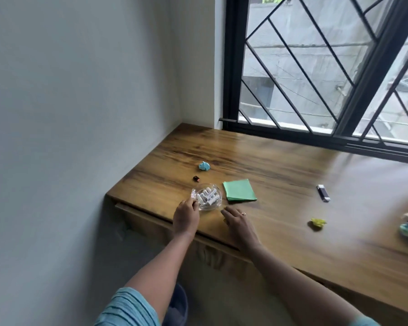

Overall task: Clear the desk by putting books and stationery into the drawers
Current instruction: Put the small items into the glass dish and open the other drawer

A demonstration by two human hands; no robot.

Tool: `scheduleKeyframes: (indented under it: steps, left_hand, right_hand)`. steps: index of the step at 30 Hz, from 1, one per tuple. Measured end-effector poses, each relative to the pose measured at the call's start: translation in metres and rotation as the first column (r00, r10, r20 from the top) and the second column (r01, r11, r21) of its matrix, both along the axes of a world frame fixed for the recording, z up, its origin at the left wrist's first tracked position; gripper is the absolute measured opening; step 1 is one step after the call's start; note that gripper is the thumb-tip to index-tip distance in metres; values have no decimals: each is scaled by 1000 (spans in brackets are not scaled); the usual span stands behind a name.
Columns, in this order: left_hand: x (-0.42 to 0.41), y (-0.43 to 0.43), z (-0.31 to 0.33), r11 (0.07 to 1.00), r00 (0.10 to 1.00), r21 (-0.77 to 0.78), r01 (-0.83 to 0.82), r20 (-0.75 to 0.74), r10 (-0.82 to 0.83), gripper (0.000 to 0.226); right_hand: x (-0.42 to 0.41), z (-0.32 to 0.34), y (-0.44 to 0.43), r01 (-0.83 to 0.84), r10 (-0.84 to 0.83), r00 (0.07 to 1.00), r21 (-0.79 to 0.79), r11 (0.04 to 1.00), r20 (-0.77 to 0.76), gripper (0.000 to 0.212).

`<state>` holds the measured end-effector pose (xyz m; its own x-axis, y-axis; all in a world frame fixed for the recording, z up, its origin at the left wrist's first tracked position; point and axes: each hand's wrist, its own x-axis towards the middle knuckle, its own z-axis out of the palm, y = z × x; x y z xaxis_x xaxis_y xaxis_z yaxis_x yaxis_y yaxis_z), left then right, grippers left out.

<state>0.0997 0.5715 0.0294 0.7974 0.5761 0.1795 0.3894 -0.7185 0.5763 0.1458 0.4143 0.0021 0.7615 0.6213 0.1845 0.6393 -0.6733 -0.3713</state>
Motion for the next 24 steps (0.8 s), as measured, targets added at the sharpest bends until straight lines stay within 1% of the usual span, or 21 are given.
scheduleKeyframes:
  steps: [2, 4, 5, 7, 9, 11, 14, 17, 18, 21, 24]
  left_hand:
    - [-16, -11, -10, 999, 1000, 18, 28, 5, -28, 24]
    - [-28, -19, -18, 993, 997, 91, 76, 26, -79, 16]
    - [-33, -21, -25, 983, 992, 147, 110, 44, -117, 9]
    - [-42, -22, -38, 958, 985, 235, 163, 21, -172, 11]
    - [-53, -24, -49, 945, 976, 243, 218, -45, -213, 19]
    - [-64, -28, -51, 938, 957, 217, 270, -165, -238, 39]
    - [-82, -36, -55, 934, 913, 160, 319, -315, -258, 57]
    - [-99, -45, -59, 919, 810, 130, 372, -529, -253, 67]
    - [-102, -46, -58, 919, 785, 128, 373, -573, -238, 71]
    - [-99, -43, -50, 909, 763, 202, 364, -624, -167, 79]
    - [-93, -44, -46, 895, 757, 267, 356, -644, -109, 78]
  right_hand:
    - [-19, -8, -10, 24, -24, 1000, -49, 998, 13, 38]
    - [-33, -14, -20, 28, -27, 1000, -89, 996, 8, 42]
    - [-39, -16, -24, 38, -37, 999, -87, 995, 10, 43]
    - [-47, -18, -30, 56, -53, 998, -57, 997, 44, 45]
    - [-56, -20, -34, 39, -37, 996, -35, 999, 77, 46]
    - [-69, -20, -38, -30, 35, 987, -35, 999, 154, 38]
    - [-92, -27, -46, -75, 95, 979, -111, 991, 181, 49]
    - [-106, -40, -60, -63, 90, 986, -187, 980, 138, 58]
    - [-109, -42, -61, -54, 82, 987, -195, 979, 135, 58]
    - [-113, -35, -56, -4, 30, 994, -236, 972, 107, 62]
    - [-116, -29, -44, 86, -84, 996, -205, 975, 16, 60]
